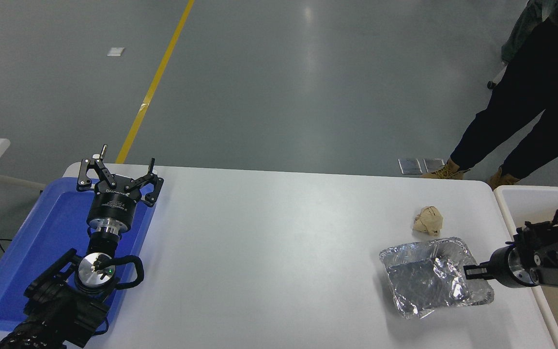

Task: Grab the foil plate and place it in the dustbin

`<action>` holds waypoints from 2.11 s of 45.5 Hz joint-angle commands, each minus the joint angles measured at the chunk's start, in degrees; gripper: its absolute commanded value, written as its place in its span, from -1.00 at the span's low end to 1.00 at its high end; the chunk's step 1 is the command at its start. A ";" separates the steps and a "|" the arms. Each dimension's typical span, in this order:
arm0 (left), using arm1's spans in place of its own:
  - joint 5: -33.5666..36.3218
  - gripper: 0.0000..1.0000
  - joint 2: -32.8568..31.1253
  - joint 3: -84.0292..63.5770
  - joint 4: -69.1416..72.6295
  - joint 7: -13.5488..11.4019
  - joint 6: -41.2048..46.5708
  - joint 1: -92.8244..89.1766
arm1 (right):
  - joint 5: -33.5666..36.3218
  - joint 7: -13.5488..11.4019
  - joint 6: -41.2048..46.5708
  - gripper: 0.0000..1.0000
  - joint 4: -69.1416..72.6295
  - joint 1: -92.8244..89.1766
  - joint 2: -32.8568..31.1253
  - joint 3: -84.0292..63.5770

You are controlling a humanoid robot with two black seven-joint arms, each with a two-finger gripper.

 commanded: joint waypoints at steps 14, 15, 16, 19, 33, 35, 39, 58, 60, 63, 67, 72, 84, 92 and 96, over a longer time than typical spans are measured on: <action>0.00 1.00 0.00 0.04 0.00 0.00 0.01 0.00 | 0.06 -0.02 -0.59 -1.00 1.65 1.44 -1.12 0.43; 0.00 1.00 0.00 0.04 0.00 0.00 0.01 0.00 | -0.02 -0.02 -0.59 -1.00 2.00 1.79 -1.38 0.34; 0.00 1.00 0.00 0.04 0.00 0.00 0.01 0.00 | -0.02 -0.02 -0.59 -1.00 2.35 2.06 -1.73 0.34; 0.00 1.00 0.00 -0.05 0.00 0.09 -0.08 0.00 | -0.20 -0.02 -0.59 -1.00 4.11 3.11 -2.70 0.26; 0.00 1.00 0.00 0.04 0.00 0.09 -0.08 0.00 | -0.38 -0.02 0.20 -1.00 16.50 15.41 -10.25 -4.84; 0.00 1.00 0.00 0.04 0.00 0.09 -0.08 0.00 | -0.38 -0.02 0.20 -1.00 18.78 17.43 -11.13 -5.80; 0.09 1.00 0.00 0.04 0.00 0.09 -0.08 0.00 | -0.29 -0.02 0.28 -1.00 23.53 21.30 -12.98 -7.30; 0.09 1.00 0.00 0.04 -0.09 0.09 -0.08 0.00 | -0.20 -0.02 2.48 -1.00 36.81 44.59 -14.48 -20.83; 0.09 1.00 0.00 0.04 0.00 0.09 -0.17 0.00 | -0.20 -0.02 2.83 -1.00 37.51 46.44 -14.30 -21.89; 0.09 1.00 0.00 -0.05 -0.09 0.09 -0.17 0.00 | -0.20 -0.02 4.67 -1.00 38.30 49.16 -14.30 -22.86; 0.09 1.00 0.00 0.04 -0.09 0.09 -0.17 0.00 | -0.20 -0.02 7.40 -1.00 38.66 52.50 -14.39 -23.30; 0.09 1.00 0.00 0.04 -0.09 0.09 -0.17 0.00 | -0.20 -0.11 8.98 -1.00 39.45 55.75 -14.39 -24.09; 0.09 1.00 0.00 0.04 -0.09 0.17 -0.17 0.00 | -0.20 -0.29 14.34 -1.00 40.77 63.31 -14.30 -26.55; 0.18 1.00 0.00 0.04 -0.09 0.17 -0.17 0.00 | -0.20 -0.29 16.28 -1.00 41.91 67.53 -12.63 -28.75; 0.18 1.00 0.00 0.04 -0.09 0.17 -0.17 0.00 | -0.20 -0.29 16.80 -1.00 42.00 69.11 -11.49 -29.71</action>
